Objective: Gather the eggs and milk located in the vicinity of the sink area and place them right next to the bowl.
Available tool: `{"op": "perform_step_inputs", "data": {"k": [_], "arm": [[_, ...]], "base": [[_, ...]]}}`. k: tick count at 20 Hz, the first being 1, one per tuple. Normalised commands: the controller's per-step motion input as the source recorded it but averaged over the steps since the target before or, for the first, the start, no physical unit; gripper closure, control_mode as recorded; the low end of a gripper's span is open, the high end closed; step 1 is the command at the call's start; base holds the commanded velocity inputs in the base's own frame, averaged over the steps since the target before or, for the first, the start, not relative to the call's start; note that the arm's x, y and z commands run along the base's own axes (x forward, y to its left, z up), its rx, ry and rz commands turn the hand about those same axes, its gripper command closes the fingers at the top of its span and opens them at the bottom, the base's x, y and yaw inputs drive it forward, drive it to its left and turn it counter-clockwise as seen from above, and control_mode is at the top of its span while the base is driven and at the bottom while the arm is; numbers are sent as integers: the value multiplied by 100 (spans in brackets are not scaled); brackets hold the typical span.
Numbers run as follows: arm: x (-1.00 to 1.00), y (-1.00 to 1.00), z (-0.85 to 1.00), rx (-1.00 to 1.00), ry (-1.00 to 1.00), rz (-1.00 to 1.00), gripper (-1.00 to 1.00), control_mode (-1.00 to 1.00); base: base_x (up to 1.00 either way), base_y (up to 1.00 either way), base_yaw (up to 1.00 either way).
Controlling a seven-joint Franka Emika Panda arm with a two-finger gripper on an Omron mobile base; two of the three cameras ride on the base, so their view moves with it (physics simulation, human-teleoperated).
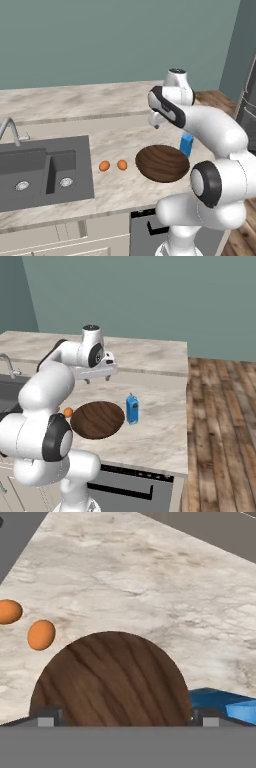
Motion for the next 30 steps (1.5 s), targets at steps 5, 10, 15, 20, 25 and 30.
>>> {"op": "perform_step_inputs", "data": {"k": [5, 10, 15, 20, 25, 30], "arm": [[-4, 100, -6, -4, 4, 0, -100, -100], [0, 100, -26, 0, 7, 1, -100, -100], [0, 98, -21, 0, 10, 1, -100, -100], [-3, 66, -30, -4, 18, 0, -100, -100], [-17, 1, -33, -6, 16, 0, -100, -100], [-3, -11, -41, 0, 6, -7, -100, -100]], "base": [[0, 0, 0], [0, 0, 0], [0, 0, 0], [0, 0, 0], [0, 0, 0], [0, 0, 0]]}}
